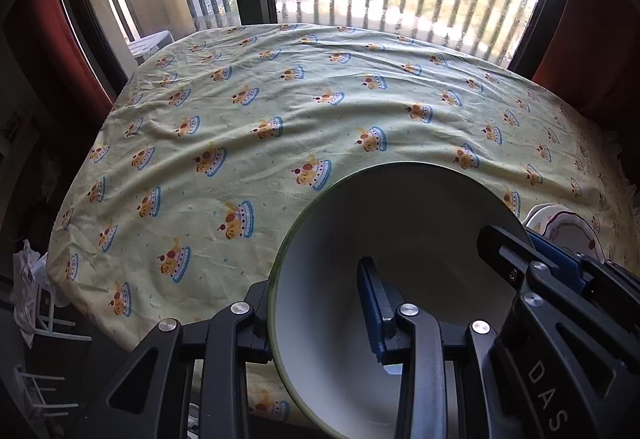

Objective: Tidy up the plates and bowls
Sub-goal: 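Lift and carry the white bowl back toward the other bowls, then lower the bowl into the other white bowls and open both grippers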

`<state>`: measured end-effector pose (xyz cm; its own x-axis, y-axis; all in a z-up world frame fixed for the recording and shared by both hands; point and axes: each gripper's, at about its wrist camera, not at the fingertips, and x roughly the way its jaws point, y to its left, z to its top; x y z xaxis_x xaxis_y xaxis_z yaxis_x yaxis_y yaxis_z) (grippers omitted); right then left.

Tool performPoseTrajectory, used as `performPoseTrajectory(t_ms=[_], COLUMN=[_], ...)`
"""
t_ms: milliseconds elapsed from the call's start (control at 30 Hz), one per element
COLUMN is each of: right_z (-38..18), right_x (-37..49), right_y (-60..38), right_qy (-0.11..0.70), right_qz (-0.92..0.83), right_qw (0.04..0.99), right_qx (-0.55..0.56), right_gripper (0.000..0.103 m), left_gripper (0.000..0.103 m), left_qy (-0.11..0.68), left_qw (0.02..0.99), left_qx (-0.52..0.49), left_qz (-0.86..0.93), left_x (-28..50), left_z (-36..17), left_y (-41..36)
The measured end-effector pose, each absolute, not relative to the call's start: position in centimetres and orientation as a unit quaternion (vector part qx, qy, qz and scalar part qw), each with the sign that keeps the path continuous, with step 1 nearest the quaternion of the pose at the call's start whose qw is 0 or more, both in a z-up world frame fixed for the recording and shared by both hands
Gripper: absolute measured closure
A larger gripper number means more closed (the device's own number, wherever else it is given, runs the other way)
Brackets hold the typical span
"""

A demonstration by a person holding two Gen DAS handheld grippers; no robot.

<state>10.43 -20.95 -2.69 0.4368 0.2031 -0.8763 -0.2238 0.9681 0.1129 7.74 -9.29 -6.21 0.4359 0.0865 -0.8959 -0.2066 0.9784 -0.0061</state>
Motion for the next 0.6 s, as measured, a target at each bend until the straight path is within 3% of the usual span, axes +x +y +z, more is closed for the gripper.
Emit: performPoseTrajectory(t_ms=[600], right_z=[-4.1], right_x=[10.9], right_y=[-21.0], right_qy=[0.506], right_qz=[0.118], right_qw=[0.854], right_qx=[-0.034], right_gripper=[0.080], left_gripper=[0.069], left_qy=[0.534], left_qw=[0.841], left_qx=[-0.054], left_qz=[0.074], left_x=[8.1], left_z=[-7.6], left_y=[-9.8])
